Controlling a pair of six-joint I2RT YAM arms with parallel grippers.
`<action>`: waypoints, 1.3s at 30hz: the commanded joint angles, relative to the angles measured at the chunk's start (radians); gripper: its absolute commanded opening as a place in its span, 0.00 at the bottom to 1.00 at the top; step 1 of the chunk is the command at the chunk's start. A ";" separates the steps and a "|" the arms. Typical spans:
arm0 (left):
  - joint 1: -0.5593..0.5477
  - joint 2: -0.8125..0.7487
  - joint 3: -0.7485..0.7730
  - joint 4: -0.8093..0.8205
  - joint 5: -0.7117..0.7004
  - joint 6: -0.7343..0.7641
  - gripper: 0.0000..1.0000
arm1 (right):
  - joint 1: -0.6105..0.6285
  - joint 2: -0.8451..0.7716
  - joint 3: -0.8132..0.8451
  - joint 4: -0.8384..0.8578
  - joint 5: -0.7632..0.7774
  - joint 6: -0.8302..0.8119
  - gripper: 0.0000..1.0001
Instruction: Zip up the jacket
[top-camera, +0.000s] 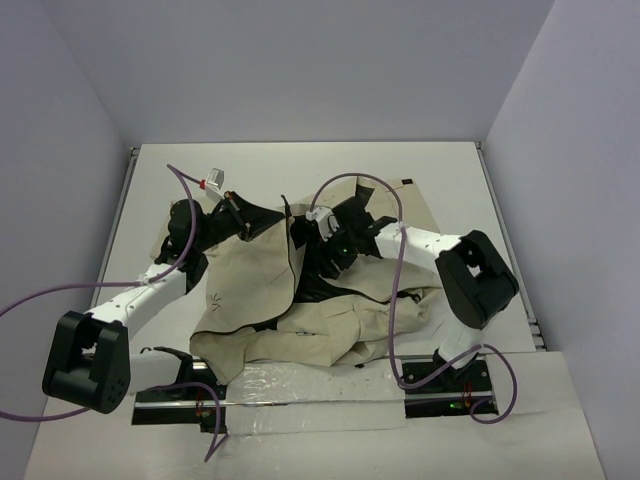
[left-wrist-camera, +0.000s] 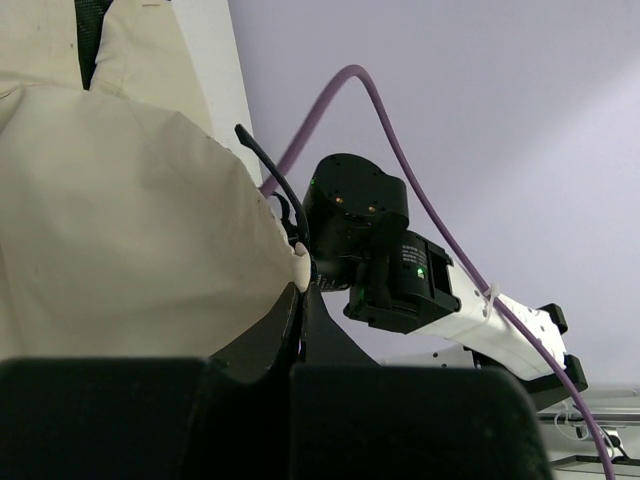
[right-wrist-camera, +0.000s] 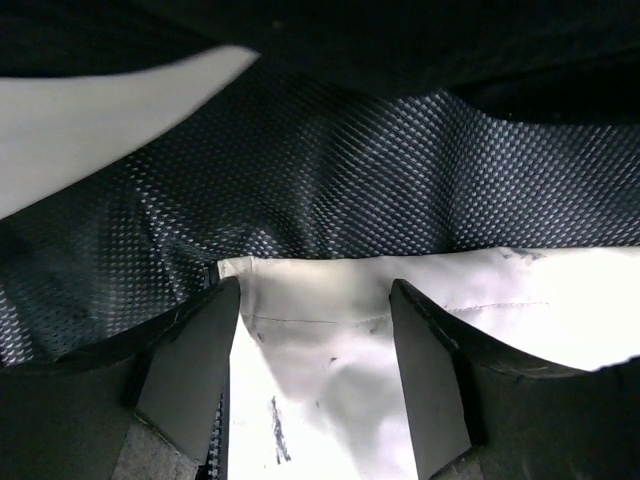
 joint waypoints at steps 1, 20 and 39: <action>0.005 -0.020 0.006 0.015 -0.009 0.018 0.00 | -0.002 0.033 0.056 -0.047 0.041 0.023 0.66; 0.005 -0.024 -0.003 0.007 -0.007 0.024 0.00 | -0.080 -0.190 -0.023 0.023 0.035 0.117 0.21; 0.005 0.013 0.007 0.040 0.013 0.026 0.00 | -0.168 -0.409 -0.069 0.083 0.039 0.256 0.00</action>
